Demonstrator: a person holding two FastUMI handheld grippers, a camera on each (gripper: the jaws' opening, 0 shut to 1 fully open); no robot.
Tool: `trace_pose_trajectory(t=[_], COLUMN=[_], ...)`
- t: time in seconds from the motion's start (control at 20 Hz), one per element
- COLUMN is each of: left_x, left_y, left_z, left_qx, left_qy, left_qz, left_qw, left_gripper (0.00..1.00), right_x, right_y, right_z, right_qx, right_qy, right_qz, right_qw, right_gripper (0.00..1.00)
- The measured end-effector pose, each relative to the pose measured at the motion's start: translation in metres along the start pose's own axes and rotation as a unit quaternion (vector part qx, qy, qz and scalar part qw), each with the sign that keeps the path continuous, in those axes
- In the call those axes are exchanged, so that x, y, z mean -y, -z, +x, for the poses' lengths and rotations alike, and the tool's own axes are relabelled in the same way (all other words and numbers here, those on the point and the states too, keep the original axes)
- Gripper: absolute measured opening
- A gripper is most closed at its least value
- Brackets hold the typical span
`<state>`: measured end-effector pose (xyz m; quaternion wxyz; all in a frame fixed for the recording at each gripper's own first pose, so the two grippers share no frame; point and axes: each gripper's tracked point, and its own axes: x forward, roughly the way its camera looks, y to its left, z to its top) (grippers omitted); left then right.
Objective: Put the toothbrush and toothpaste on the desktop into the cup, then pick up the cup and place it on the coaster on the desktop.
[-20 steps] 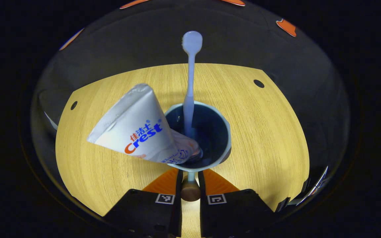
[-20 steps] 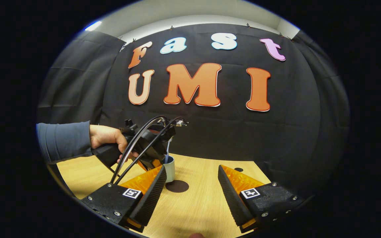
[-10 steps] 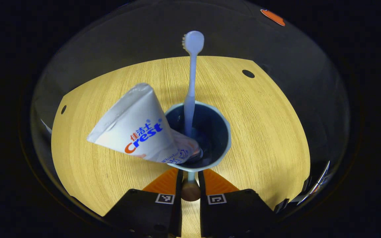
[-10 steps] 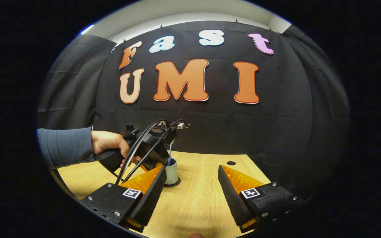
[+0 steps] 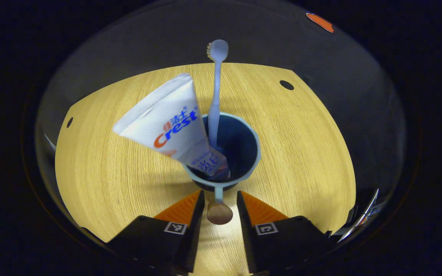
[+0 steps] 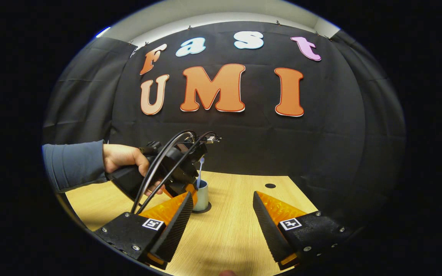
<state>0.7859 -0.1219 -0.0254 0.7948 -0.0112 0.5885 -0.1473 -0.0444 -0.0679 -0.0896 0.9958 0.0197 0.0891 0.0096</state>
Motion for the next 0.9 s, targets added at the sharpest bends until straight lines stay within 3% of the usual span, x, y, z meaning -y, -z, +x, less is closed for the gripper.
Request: trace_pose_trajectory(t=[0.05, 0.1, 0.25, 0.35, 0.5, 0.7, 0.85, 0.9], left_x=[-0.002, -0.003, -0.011, -0.016, -0.016, -0.029, -0.035, -0.037], left_y=[-0.007, -0.014, -0.019, -0.026, -0.043, -0.062, -0.074, -0.066], left_z=[-0.007, -0.014, -0.02, -0.031, -0.052, -0.094, -0.123, -0.112], left_qx=[0.01, 0.018, 0.056, 0.087, 0.149, 0.263, 0.346, 0.369], left_qy=[-0.003, -0.004, -0.01, -0.026, -0.039, -0.072, -0.092, -0.098], left_qz=[0.005, 0.012, 0.029, 0.048, 0.065, 0.067, 0.07, 0.065], left_qw=[1.0, 1.0, 0.998, 0.995, 0.986, 0.96, 0.931, 0.922], left_gripper=[0.65, 0.71, 0.76, 0.87, 0.93, 0.93, 0.93, 0.93], right_x=[-0.002, -0.001, -0.003, -0.009, -0.009, -0.021, -0.036, -0.041], right_y=[-0.002, -0.005, -0.016, -0.023, -0.041, -0.064, -0.077, -0.08], right_z=[0.0, 0.0, 0.001, 0.002, 0.004, 0.007, 0.011, 0.011], right_qx=[0.001, 0.003, 0.013, 0.016, 0.039, 0.064, 0.078, 0.08], right_qy=[-0.001, 0.001, 0.004, 0.003, 0.023, 0.035, 0.03, 0.028], right_qz=[-0.003, -0.007, -0.005, -0.004, -0.009, -0.004, -0.004, -0.007], right_qw=[1.0, 1.0, 1.0, 1.0, 0.999, 0.997, 0.997, 0.996], right_gripper=[0.94, 0.94, 0.94, 0.94, 0.94, 0.94, 0.94, 0.94])
